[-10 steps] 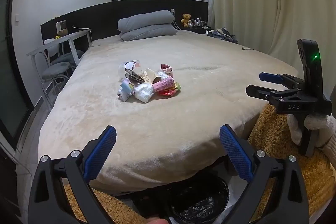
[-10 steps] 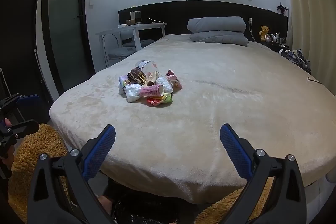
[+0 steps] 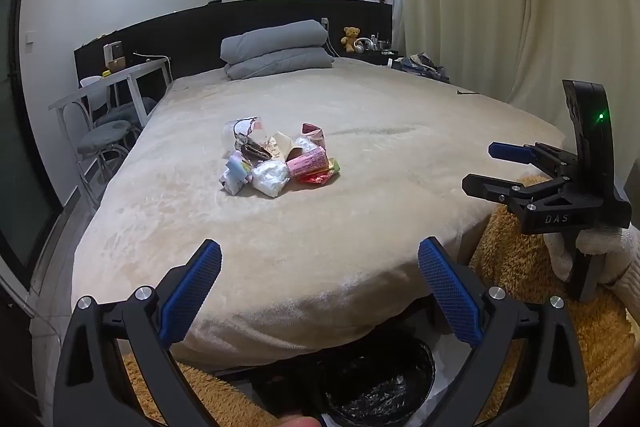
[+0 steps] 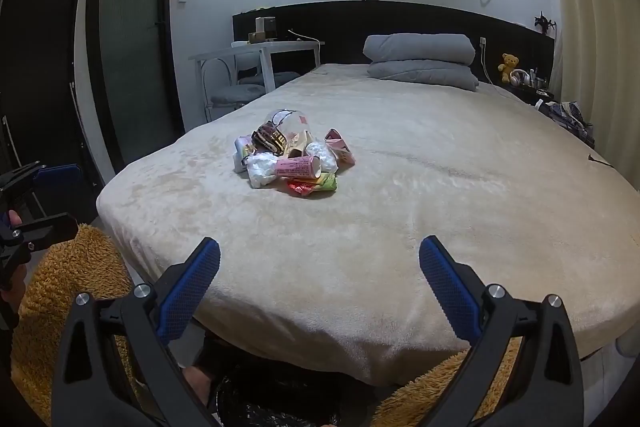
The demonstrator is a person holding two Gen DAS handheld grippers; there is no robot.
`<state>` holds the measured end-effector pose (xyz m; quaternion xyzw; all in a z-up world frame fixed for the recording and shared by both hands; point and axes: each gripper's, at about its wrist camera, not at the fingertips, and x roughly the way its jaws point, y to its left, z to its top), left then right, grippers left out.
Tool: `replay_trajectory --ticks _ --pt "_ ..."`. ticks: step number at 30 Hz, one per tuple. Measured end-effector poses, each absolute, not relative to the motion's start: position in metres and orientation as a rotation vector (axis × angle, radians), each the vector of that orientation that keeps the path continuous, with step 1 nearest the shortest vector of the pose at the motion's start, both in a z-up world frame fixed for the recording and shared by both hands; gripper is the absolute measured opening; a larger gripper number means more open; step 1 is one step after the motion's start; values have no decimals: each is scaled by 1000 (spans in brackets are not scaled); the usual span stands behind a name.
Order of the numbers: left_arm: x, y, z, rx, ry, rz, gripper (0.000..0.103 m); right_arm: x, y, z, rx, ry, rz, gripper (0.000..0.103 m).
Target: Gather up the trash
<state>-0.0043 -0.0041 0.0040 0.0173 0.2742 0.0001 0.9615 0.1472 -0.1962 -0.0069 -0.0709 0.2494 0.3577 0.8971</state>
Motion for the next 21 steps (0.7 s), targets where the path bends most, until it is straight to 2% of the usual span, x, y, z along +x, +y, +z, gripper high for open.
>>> replay_trajectory --ticks 21 --pt "3 5 -4 3 585 7 97 151 -197 -7 -127 529 748 99"
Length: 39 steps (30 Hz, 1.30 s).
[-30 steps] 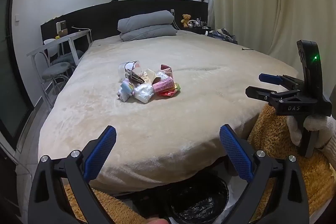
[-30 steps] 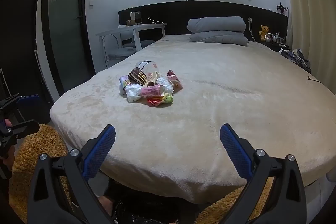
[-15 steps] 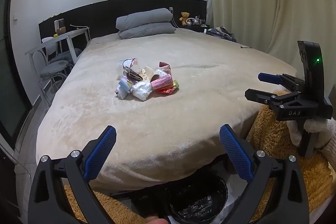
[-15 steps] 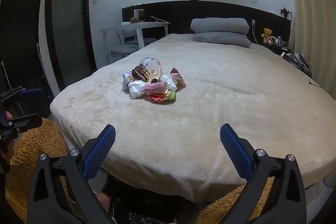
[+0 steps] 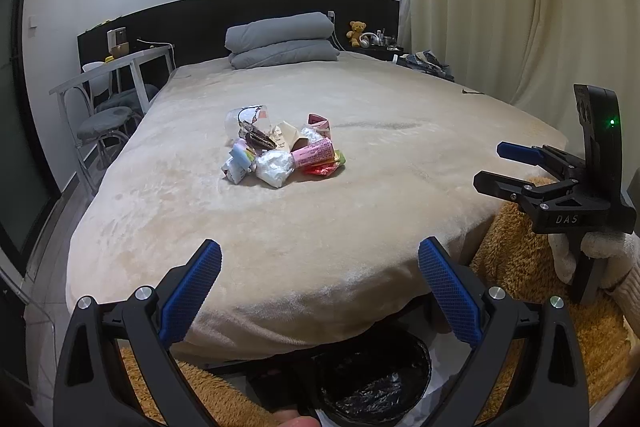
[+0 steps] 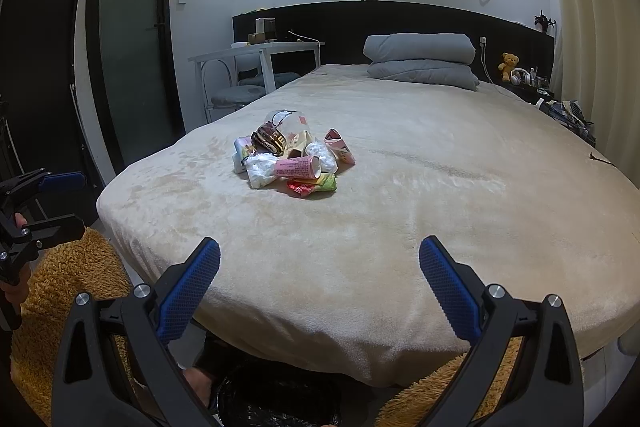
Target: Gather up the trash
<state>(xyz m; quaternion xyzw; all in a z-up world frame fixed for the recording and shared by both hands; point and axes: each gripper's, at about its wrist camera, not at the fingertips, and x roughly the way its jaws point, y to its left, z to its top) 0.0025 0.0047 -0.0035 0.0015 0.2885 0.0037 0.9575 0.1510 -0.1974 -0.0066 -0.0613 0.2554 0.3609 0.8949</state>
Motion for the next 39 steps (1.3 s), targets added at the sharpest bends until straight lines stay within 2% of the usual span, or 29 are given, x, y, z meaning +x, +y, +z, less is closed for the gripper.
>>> replay_trajectory --ticks 28,39 --pt "5 8 -3 -13 589 -1 97 147 -200 -8 -86 539 713 99" --pt "13 18 -18 -55 644 14 97 141 -219 -1 -38 550 715 99"
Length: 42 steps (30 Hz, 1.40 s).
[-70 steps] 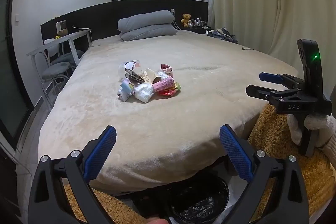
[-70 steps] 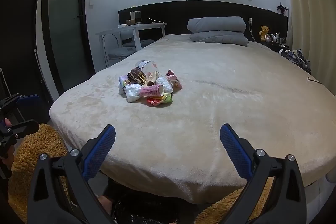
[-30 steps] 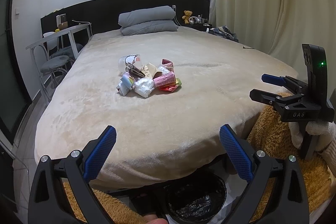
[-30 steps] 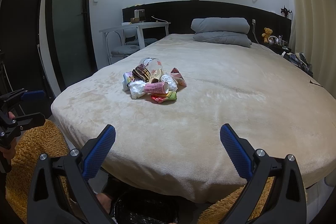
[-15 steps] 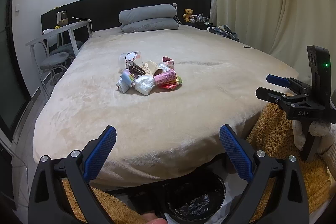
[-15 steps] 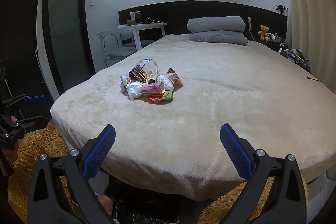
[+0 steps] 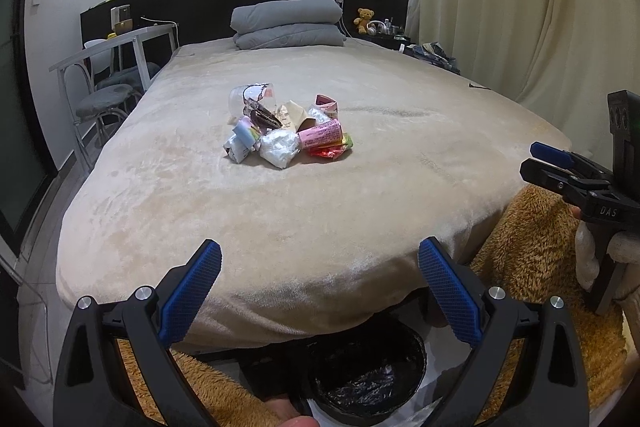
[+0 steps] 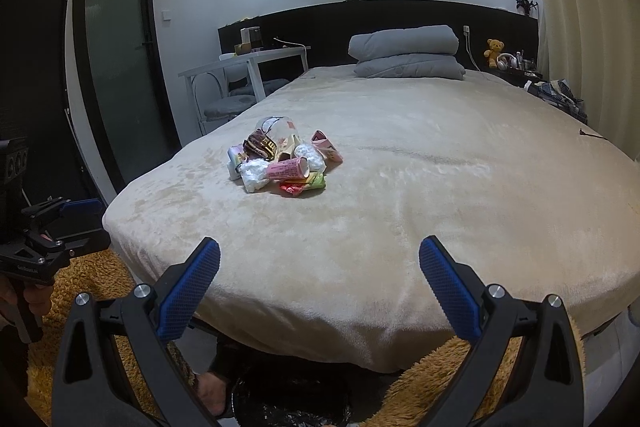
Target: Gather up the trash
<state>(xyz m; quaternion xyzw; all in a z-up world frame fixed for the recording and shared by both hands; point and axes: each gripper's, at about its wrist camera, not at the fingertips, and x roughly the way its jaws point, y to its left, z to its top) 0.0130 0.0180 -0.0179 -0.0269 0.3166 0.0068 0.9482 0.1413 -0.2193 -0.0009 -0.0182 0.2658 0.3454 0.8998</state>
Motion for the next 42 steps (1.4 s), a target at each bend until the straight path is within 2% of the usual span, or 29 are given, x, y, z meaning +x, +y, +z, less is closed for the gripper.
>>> replay_trajectory --ticks 18,32,42 --pt "19 36 -20 -114 674 17 97 158 -187 6 -78 580 809 99" --pt "39 74 -17 -199 691 59 97 251 -149 -8 20 692 893 99" --pt "87 119 -19 -310 715 62 97 310 -111 -13 -14 724 934 99"
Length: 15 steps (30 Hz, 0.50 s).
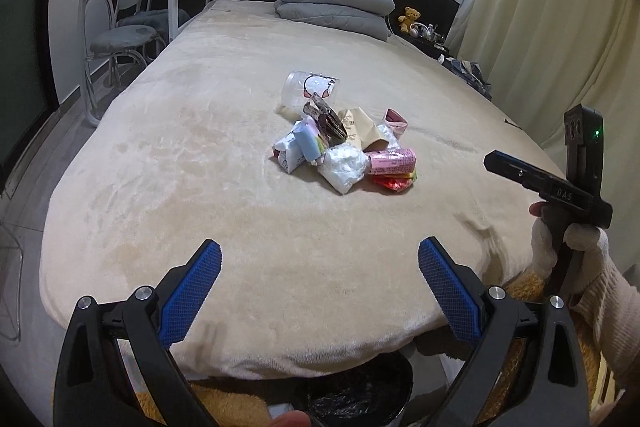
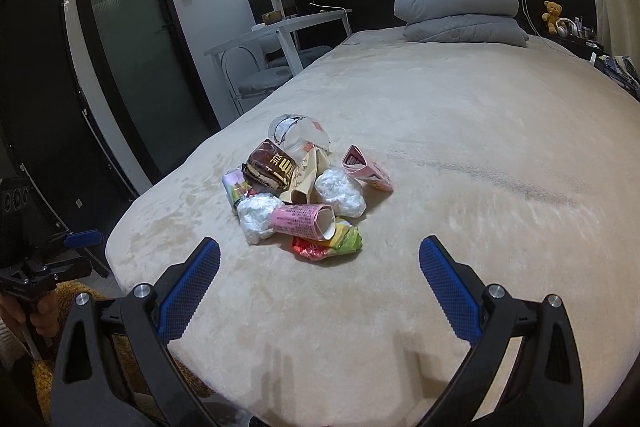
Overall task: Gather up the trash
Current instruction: 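Move the left tool to the pile and grasp the blue-white wrapper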
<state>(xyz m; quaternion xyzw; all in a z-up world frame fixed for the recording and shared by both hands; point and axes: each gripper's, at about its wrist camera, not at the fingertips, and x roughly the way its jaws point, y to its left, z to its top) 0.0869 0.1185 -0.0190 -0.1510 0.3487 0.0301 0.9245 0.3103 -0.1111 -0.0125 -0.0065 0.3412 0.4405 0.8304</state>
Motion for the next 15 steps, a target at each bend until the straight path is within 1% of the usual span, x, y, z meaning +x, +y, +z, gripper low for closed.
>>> replay_trajectory --ticks 7,15 --pt "140 148 -20 -384 706 26 97 349 -83 -24 -52 760 955 99" --pt "195 174 -42 -461 751 -16 95 392 -62 -39 -42 817 971 98"
